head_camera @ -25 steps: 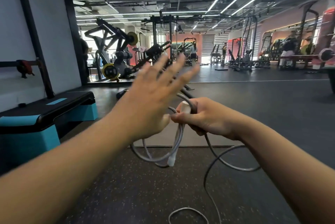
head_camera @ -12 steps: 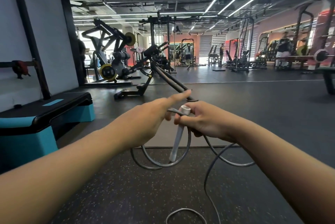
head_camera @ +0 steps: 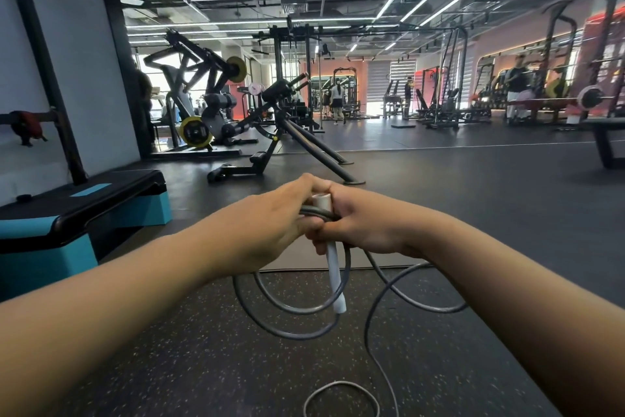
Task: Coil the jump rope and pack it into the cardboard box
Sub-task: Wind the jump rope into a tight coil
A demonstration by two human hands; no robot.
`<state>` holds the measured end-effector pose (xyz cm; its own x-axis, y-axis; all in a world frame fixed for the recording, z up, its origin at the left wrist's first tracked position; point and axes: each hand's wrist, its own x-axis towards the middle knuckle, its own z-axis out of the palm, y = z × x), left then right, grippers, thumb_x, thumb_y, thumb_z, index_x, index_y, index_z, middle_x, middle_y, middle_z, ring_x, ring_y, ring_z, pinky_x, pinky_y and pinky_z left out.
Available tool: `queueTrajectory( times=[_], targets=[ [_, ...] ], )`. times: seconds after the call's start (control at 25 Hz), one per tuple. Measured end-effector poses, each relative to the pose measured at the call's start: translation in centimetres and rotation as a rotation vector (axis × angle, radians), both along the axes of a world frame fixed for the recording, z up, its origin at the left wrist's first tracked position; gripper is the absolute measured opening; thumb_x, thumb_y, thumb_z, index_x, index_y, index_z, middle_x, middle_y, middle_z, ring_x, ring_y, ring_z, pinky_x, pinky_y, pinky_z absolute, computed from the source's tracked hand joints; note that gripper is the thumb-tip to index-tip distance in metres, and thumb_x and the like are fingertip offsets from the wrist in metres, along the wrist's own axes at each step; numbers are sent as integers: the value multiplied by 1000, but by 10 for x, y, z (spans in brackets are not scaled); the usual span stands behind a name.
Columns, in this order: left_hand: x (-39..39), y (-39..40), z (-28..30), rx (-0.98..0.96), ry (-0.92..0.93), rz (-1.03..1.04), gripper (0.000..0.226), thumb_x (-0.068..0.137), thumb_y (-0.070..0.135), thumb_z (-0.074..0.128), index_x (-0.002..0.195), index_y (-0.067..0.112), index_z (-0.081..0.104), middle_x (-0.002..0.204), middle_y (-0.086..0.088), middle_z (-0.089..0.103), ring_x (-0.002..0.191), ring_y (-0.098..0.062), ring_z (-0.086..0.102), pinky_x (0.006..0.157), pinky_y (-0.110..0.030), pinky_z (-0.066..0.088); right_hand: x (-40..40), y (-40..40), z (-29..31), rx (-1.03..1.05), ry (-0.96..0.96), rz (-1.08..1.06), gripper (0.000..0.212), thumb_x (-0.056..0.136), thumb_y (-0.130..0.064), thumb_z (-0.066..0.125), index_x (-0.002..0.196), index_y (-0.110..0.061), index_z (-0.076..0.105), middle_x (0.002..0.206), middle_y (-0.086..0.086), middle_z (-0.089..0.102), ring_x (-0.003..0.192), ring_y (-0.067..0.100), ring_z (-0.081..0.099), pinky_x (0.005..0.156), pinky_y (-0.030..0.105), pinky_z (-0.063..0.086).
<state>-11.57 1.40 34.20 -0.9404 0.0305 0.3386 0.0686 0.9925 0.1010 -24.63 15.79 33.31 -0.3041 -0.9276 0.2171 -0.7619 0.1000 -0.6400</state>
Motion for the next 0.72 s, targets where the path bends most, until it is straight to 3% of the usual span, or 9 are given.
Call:
queueTrajectory(
  times=[0.08, 0.16, 0.28, 0.36, 0.44, 0.52, 0.64, 0.72],
  targets=[
    [0, 0, 0, 161, 23, -49, 28, 99, 41, 52, 122, 29, 39, 110, 15, 65, 98, -4, 63, 89, -32, 49, 0, -3, 0, 10, 64, -1, 76, 91, -29, 65, 152, -3, 27, 87, -1, 77, 92, 10, 71, 102, 44, 52],
    [-2, -1, 0, 253, 78, -72, 25, 98, 41, 54, 115, 28, 41, 104, 12, 67, 92, -1, 65, 87, -33, 51, -3, -3, 2, 7, 75, 22, 85, 93, -25, 67, 156, 0, 16, 84, -2, 78, 93, 12, 73, 104, 47, 52],
    [-4, -1, -2, 153, 106, -60, 24, 96, 48, 50, 107, 30, 40, 91, 5, 68, 79, -12, 64, 78, -41, 53, -3, -3, 3, -3, 46, 19, 83, 94, -13, 68, 158, -3, 16, 94, 6, 80, 96, 15, 77, 99, 47, 57],
    [-3, -4, -2, 122, 166, -46, 25, 94, 53, 47, 103, 30, 40, 83, 1, 67, 73, -17, 61, 73, -46, 52, -3, 0, 2, -39, -13, -23, 78, 90, -12, 71, 155, -5, 29, 98, 7, 82, 102, 15, 77, 102, 43, 56],
    [-1, -10, -1, 262, 262, -79, 31, 91, 56, 47, 102, 28, 43, 85, 0, 67, 77, -19, 64, 73, -48, 53, -5, 7, -5, -72, -96, -53, 44, 92, -13, 71, 135, -7, 59, 96, 7, 83, 94, 7, 77, 94, 29, 55],
    [1, -14, -4, 431, 327, -109, 35, 87, 55, 50, 103, 24, 44, 89, -2, 68, 81, -17, 66, 76, -46, 55, -4, 18, -16, -32, -114, -84, 19, 99, -23, 66, 110, -10, 75, 93, 3, 83, 77, -4, 70, 78, 11, 48],
    [2, -20, -9, 474, 299, -93, 32, 90, 49, 52, 113, 30, 39, 99, 3, 68, 87, -10, 69, 78, -35, 56, 1, 24, -24, 21, -42, -80, 28, 103, -38, 58, 96, -15, 71, 85, -2, 76, 71, 2, 66, 73, 20, 51],
    [7, -24, -2, 301, 172, -34, 43, 87, 54, 53, 126, 42, 40, 105, 12, 58, 84, 0, 62, 73, -22, 49, 1, 22, -17, 24, 102, -95, 28, 104, -43, 54, 90, -21, 64, 78, -3, 66, 65, 5, 59, 67, 23, 49]
  ],
)
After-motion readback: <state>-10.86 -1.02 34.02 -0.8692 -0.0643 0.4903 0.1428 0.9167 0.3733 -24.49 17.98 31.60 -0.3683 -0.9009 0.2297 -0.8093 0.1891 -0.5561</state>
